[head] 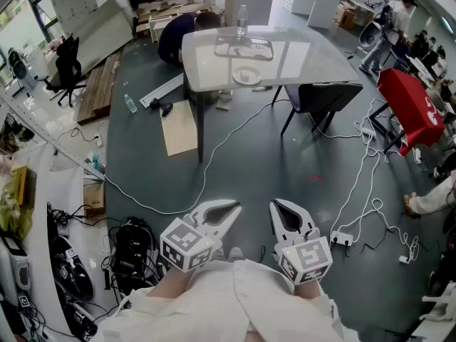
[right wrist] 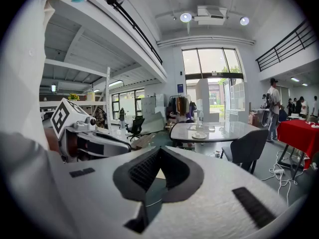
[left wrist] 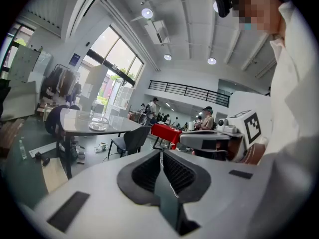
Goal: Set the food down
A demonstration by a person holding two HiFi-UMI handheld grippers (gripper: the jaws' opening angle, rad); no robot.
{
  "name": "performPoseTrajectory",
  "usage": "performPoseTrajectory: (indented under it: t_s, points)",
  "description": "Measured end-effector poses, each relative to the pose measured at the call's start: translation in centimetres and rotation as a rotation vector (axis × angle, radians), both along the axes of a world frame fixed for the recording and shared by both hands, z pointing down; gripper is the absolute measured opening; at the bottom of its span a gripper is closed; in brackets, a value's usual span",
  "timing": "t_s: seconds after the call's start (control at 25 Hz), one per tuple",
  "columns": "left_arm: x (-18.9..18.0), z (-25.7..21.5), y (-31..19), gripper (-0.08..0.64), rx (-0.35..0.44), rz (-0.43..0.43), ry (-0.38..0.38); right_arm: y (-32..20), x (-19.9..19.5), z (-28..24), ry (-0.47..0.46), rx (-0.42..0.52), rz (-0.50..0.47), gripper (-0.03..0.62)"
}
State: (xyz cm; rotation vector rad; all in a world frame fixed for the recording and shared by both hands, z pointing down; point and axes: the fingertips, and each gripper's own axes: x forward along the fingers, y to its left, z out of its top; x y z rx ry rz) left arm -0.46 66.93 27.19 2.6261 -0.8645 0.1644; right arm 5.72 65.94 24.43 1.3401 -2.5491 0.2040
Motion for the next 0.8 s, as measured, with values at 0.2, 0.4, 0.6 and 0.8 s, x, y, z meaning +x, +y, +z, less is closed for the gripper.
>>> performPoseTrajectory:
  t_s: [0.2, 0.4, 0.6, 0.8]
  points:
    - [0.0, 0.0, -0.5, 0.029, 0.036, 0.014, -0.048, -0.2, -0.4, 0.7, 0.002, 0.0, -0.007, 0.002]
    - [0.1, -0.2, -1.0, 0.029, 0.042, 0.014, -0.043, -0.7, -0.8, 0.6, 0.016, -0.003, -0.018, 0.002]
    - [0.4, -0.2, -1.6, 0.029, 0.037, 0.006, -0.041, -1.3, -0.9, 0.6, -0.011, -0.011, -0.03, 0.002]
    - [2.3, 0.2, -1.8, 0.029, 0.017, 0.028, -0.004, -2.0, -0.1, 0.3, -0.07, -0.013, -0.044, 0.003]
